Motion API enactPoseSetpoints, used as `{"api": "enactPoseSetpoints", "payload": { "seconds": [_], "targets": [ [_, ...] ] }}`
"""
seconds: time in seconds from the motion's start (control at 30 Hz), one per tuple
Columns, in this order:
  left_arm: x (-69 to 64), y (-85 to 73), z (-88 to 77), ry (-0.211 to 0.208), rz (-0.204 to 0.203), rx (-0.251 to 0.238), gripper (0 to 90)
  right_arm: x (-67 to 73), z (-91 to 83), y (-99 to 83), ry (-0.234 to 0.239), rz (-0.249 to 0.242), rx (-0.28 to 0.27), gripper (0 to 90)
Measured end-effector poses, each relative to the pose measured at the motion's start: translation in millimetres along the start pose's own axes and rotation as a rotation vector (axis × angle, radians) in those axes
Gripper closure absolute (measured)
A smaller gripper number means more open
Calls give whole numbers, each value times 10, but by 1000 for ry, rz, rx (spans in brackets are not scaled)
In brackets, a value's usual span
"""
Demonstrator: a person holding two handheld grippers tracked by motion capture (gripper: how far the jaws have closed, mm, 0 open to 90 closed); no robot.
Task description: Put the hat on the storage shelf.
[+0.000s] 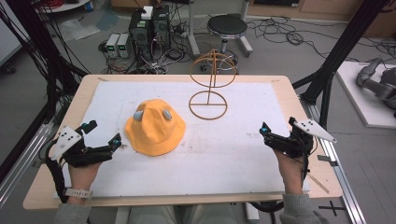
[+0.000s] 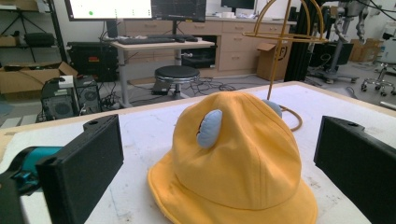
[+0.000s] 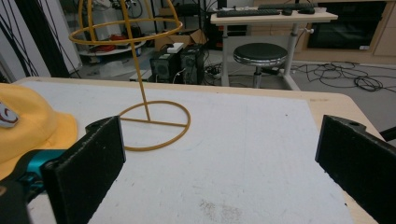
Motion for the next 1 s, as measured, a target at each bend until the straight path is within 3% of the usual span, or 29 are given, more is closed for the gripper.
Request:
{"api": "enactPoseSetpoints", "payload": {
  "seconds": [0.33, 0.43, 0.7, 1.0],
  "targets": [
    [-50, -43, 125, -24, 4, 21, 18, -44, -62, -23, -13, -2, 2, 10],
    [-61, -71, 182, -36, -19, 26, 17, -65, -86, -29, -16, 1, 2, 10],
    [-76, -126, 279, -40, -35, 45, 17, -100, -133, -45, -27, 1, 2, 10],
    [-154, -200, 451, -86, -30, 75, 18, -166, -231, -86, -49, -1, 5, 11]
  ]
}}
Point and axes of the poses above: each handheld gripper's, and its own axes: z roughly forward along the jaws, y roughly out of its top, x roughly to its left, the point moved 3 cm from there along z, roughly forward along the jaws, and after that the axes turned 1 degree about z, right-handed, at the moved point
